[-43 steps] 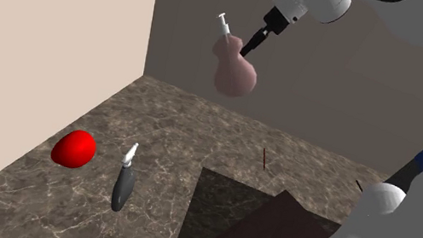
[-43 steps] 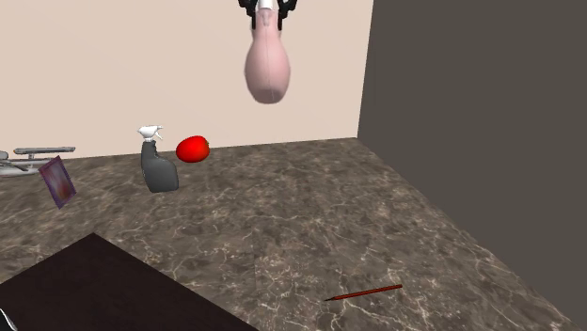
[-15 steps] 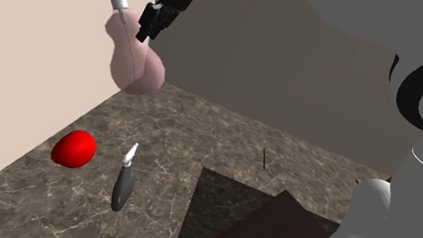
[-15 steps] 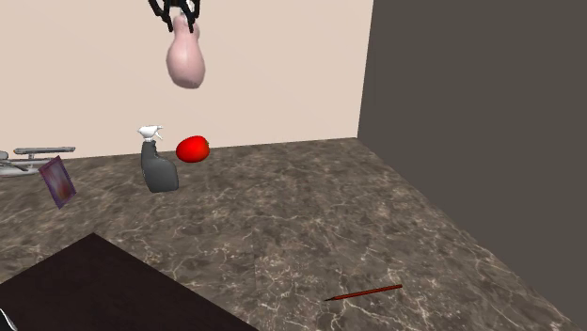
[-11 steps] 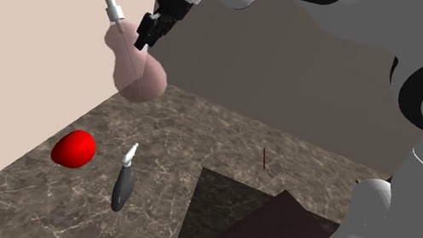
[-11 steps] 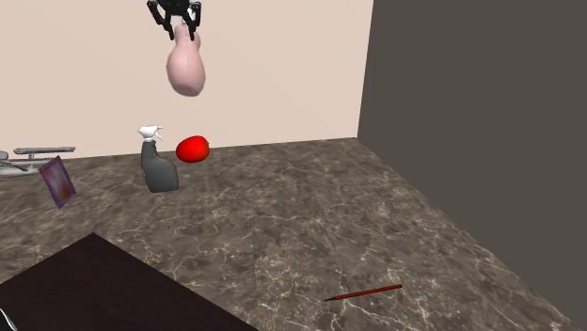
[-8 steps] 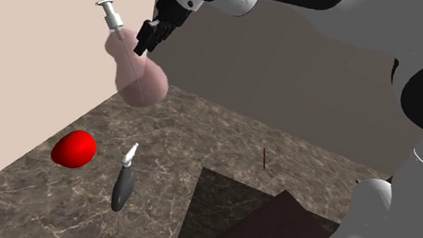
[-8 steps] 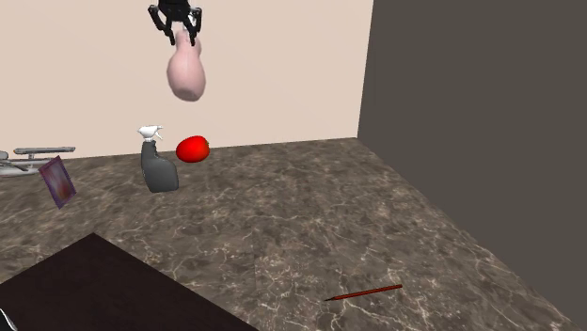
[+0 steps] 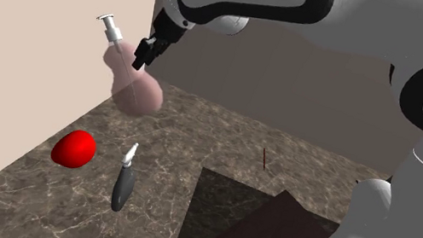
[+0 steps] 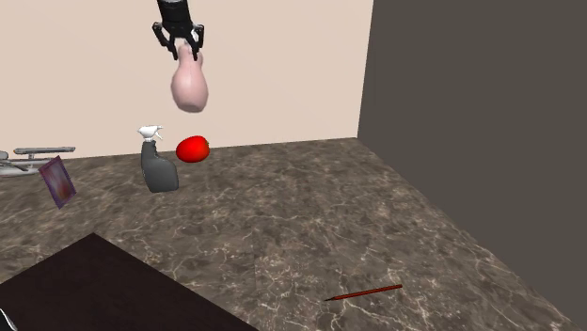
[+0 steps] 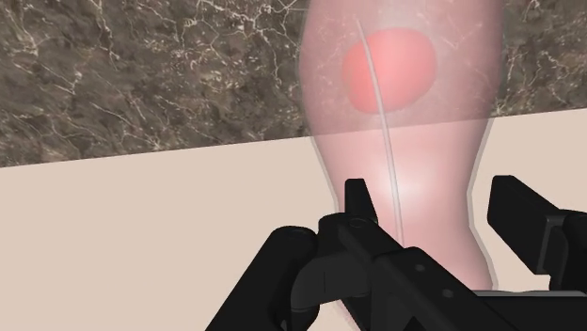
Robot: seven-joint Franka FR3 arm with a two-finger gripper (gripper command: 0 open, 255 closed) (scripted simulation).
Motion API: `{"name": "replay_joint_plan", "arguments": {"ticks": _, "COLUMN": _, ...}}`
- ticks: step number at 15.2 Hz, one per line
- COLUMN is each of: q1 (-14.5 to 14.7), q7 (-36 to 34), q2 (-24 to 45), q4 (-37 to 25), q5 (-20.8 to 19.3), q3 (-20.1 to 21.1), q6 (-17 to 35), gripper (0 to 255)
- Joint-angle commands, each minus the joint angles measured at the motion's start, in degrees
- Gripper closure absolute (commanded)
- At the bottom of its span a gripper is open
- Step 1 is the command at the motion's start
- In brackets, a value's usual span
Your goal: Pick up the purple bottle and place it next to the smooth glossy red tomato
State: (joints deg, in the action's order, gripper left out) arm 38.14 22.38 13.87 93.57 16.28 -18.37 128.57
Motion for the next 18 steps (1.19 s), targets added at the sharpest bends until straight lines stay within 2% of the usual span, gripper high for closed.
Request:
{"name": "replay_joint_plan", "arguments": {"ticks": 1, "q1": 0.0, "q7": 0.4, "q2": 0.2, "q4": 1.2, "q5": 0.4, "q3": 0.1, "q6": 1.5, "gripper": 255}}
{"name": "replay_joint_plan", "arguments": {"ticks": 18, "q1": -0.5, "q7": 4.7, "q2": 3.8, "q4": 9.3, "q5": 4.5, "q3": 1.6, "q6": 12.7, "gripper": 255}}
